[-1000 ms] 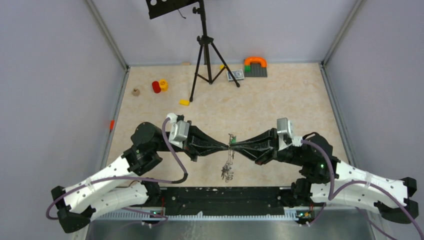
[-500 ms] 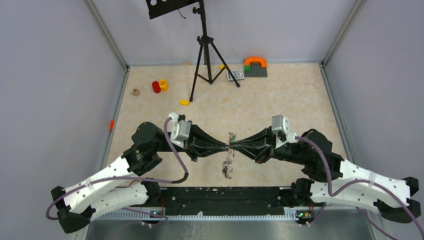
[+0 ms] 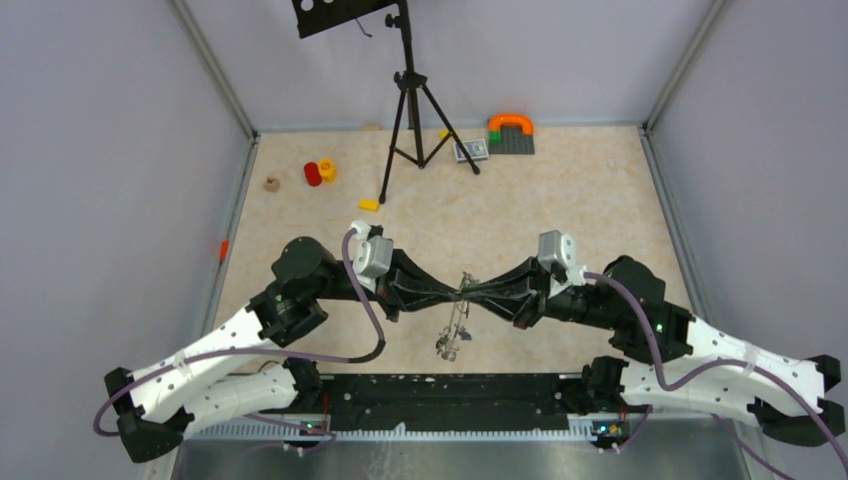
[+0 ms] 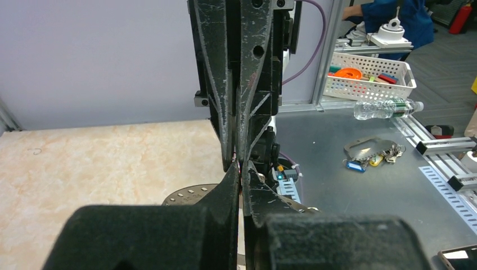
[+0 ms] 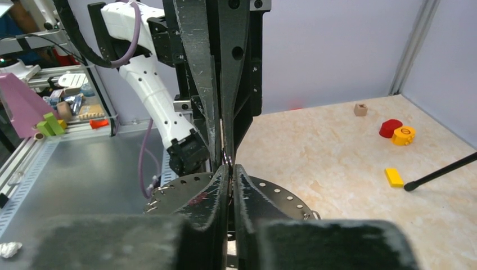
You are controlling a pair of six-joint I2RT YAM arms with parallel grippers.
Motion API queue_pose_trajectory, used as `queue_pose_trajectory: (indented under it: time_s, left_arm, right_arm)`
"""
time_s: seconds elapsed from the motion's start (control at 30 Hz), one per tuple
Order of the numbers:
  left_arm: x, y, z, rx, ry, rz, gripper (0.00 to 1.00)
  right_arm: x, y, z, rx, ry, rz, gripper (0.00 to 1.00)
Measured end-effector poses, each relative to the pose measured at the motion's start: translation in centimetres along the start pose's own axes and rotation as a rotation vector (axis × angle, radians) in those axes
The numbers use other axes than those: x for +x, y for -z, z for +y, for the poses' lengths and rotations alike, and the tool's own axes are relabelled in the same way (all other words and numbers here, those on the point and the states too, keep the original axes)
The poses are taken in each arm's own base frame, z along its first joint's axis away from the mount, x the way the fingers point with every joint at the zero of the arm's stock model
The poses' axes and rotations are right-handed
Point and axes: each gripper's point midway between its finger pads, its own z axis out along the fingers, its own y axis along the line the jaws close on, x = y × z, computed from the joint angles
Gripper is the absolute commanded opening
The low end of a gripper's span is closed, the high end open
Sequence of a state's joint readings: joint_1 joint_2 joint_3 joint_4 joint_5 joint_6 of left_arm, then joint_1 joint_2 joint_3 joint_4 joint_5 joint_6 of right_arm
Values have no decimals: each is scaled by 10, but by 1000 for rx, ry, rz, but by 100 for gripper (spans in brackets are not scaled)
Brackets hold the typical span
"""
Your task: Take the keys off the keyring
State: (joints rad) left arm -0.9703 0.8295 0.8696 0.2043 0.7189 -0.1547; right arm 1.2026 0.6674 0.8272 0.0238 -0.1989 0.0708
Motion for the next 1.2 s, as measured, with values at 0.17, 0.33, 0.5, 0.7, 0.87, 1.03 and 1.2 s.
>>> queue_pose_trajectory:
  time_s: [0.17, 0.33, 0.5, 0.7, 0.87, 1.03, 1.2]
  left_arm:
    - [1, 0, -1, -1, 6, 5, 0]
    - [-2, 1, -3, 0, -2, -14, 0]
    - [3, 2, 0, -25, 11, -26, 0]
    - [3, 4, 3, -46, 9, -44, 0]
    - [-3, 5, 1, -42, -4, -64, 0]
    - [-5, 5, 0, -37, -9, -70, 0]
    - [-6, 5, -1, -32, -11, -72, 0]
  right_arm:
    - [-2, 3, -5, 26, 16, -4, 47]
    - [-13, 9, -7, 45, 36, -76, 51]
    - [-28, 19, -6, 55, 41, -165, 42]
    - [-20, 18, -2, 32, 13, -177, 39]
    - [-2, 11, -1, 16, -13, -128, 40]
    - [11, 6, -1, 13, -28, -95, 39]
    - [18, 4, -1, 9, -44, -78, 35]
